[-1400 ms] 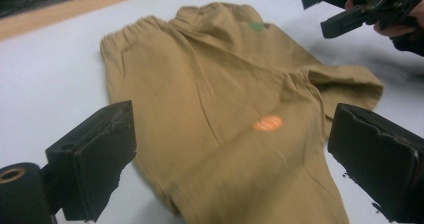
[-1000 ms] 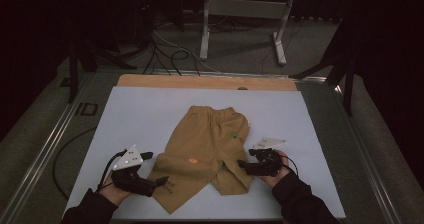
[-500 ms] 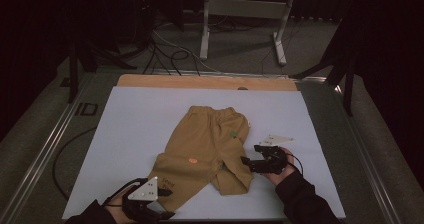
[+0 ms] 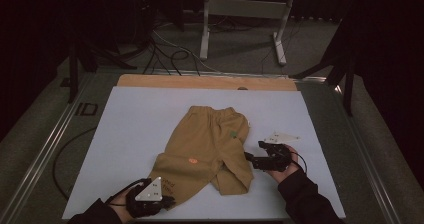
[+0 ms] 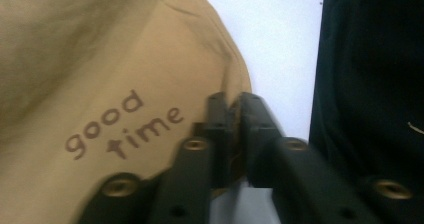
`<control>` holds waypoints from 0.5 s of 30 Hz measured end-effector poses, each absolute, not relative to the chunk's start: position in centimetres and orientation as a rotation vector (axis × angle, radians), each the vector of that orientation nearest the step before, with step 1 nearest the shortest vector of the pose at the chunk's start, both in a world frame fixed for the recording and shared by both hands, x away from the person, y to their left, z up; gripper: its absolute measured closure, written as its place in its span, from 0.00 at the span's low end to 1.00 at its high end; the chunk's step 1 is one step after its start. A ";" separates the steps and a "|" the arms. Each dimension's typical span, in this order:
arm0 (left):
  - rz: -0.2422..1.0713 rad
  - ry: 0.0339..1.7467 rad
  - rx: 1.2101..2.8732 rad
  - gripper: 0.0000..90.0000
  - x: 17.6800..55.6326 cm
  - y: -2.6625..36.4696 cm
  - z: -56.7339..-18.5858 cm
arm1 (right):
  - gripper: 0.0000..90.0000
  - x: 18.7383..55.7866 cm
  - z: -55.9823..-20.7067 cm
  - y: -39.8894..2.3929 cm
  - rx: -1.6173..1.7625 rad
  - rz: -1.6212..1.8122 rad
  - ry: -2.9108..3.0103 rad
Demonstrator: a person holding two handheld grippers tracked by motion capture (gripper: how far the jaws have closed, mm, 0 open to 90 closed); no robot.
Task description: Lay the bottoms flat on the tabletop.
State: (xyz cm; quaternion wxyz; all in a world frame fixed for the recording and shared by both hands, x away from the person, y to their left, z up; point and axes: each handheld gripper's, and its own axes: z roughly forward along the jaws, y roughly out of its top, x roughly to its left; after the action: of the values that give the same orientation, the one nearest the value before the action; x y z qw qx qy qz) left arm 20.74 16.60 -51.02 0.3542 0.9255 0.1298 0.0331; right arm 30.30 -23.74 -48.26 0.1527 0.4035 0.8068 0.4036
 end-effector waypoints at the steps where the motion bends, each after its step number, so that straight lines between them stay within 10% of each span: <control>1: 0.086 0.336 2.392 0.98 20.7 16.6 -51.0 | 0.31 30.3 -48.3 -23.7 1.158 1.158 2.315; 15: -0.229 0.137 2.222 0.93 18.2 12.2 -47.1 | 0.32 30.2 -47.9 -23.9 1.159 1.171 2.295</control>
State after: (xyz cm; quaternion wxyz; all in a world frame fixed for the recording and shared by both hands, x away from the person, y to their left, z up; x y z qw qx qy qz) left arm 18.23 12.18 -47.13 0.4368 0.8931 0.0550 -0.0923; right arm 30.25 -23.95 -47.89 0.1577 0.4050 0.8023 0.4092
